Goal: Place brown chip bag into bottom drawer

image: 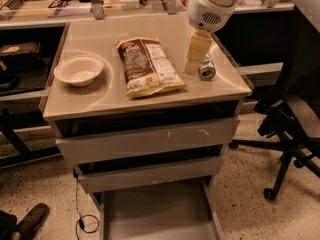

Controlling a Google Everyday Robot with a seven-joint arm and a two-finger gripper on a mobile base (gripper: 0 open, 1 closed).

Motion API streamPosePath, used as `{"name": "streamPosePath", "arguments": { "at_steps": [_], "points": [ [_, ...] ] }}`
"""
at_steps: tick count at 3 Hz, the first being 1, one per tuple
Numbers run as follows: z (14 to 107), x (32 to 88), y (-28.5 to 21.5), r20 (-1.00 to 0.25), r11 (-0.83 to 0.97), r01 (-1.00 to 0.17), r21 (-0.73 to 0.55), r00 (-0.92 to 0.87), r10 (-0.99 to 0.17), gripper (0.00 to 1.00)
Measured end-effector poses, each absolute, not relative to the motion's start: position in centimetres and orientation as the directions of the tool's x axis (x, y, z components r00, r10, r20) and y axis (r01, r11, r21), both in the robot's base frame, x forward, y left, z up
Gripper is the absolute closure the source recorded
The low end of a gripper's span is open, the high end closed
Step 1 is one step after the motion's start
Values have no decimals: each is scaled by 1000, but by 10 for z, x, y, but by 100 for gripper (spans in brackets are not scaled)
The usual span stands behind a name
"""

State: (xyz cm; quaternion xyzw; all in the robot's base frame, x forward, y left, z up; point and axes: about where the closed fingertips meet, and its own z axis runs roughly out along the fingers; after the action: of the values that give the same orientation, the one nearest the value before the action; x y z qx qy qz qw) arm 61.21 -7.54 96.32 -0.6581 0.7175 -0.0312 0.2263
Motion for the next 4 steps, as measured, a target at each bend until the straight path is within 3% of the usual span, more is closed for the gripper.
{"name": "streamPosePath", "arguments": {
  "at_steps": [3,4],
  "points": [
    [923,673,-11,-304,-34,-928,-370,156,-940,0],
    [922,674,-11,-304,-37,-928,-370,159,-939,0]
  ]
}}
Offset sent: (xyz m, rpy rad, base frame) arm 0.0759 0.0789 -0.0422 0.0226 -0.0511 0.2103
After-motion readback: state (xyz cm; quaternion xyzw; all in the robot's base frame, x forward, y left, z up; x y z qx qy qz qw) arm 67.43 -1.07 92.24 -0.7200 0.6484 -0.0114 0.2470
